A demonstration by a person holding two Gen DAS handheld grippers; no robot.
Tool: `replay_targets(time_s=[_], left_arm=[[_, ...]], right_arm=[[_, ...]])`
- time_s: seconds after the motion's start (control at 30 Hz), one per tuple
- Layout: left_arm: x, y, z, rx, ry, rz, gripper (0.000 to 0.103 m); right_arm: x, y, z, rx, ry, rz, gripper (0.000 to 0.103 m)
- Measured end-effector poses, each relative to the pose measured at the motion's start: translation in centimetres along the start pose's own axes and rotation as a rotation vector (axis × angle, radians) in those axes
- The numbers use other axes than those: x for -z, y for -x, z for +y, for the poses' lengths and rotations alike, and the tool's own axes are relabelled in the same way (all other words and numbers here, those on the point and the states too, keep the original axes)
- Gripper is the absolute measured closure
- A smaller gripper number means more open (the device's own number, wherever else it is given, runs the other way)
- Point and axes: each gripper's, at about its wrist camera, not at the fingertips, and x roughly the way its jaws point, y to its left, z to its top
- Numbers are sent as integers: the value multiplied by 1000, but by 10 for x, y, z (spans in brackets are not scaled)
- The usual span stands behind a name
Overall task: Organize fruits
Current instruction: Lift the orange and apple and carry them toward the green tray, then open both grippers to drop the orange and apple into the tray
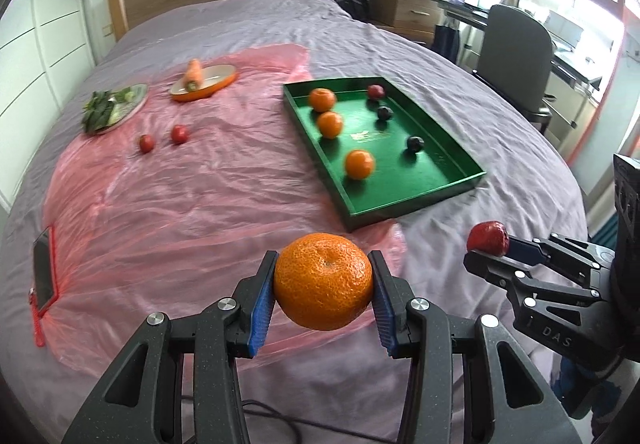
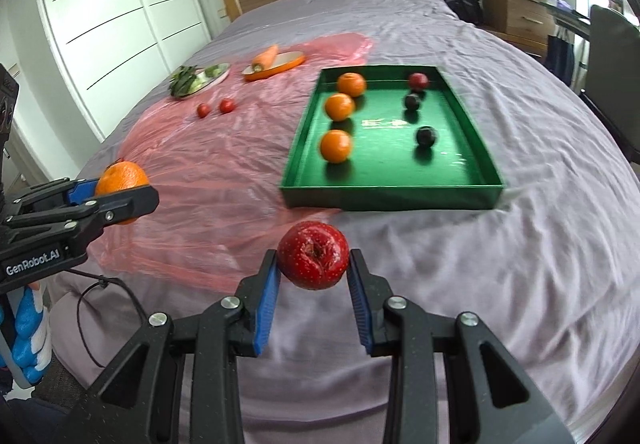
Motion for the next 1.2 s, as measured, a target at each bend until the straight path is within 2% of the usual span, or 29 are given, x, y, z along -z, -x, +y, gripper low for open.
replay_targets(time_s=[0.23,0.43,0.73,0.93,1.2], left_arm=[[-30,-21,-25,59,-25,15,65],[-71,-53,-40,100,-35,32,65],[-122,-121,-48,106,-66,69,65],[-137,-167,-47,100,-86,119,65],[-140,-208,-50,101,-114,174,64]], right_arm=[[-10,3,-31,39,-34,-16,49],[-33,-5,-53,60,-53,-30,49],[-76,-46,-85,85,-48,-12,49],[-92,-90,-95,96,-14,32,49],[-91,-123,-100,130,28,74,48]])
